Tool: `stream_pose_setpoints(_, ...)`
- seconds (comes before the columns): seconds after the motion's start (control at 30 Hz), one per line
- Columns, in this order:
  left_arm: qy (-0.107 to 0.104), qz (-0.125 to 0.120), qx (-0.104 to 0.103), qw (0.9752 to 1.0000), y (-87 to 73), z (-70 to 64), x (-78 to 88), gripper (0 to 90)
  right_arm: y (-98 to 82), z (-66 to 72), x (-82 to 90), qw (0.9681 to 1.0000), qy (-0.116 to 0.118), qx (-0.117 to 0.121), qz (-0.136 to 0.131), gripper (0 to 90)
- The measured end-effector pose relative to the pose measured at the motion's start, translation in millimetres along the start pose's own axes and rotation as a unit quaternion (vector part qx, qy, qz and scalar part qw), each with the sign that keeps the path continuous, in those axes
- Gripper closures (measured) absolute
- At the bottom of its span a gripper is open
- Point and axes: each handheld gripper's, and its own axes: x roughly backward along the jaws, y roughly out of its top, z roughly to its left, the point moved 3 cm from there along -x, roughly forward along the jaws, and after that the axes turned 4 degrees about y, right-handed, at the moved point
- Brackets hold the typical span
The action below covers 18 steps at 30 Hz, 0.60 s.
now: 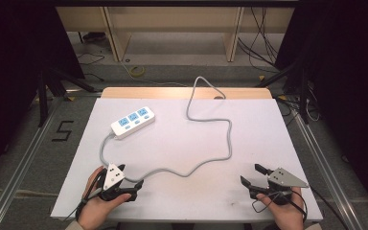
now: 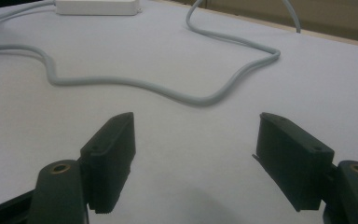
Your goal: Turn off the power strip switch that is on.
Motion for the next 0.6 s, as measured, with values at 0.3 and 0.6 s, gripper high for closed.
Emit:
stream_pose_setpoints(0.3, 0.014, -0.001, 0.009, 0.9999, 1.5, 3.9, 2.1, 16.9, 0.2, 1.5, 1.5, 1.0000, -0.001, 0.003, 0.000, 29.2)
stream_pose_setpoints(0.6, 0.074, 0.009, 0.041, 0.9964, 5.7, 26.3, 8.2, 54.4, -0.1, 1.0, 1.1, 1.0000, 0.000, 0.002, 0.000, 29.2)
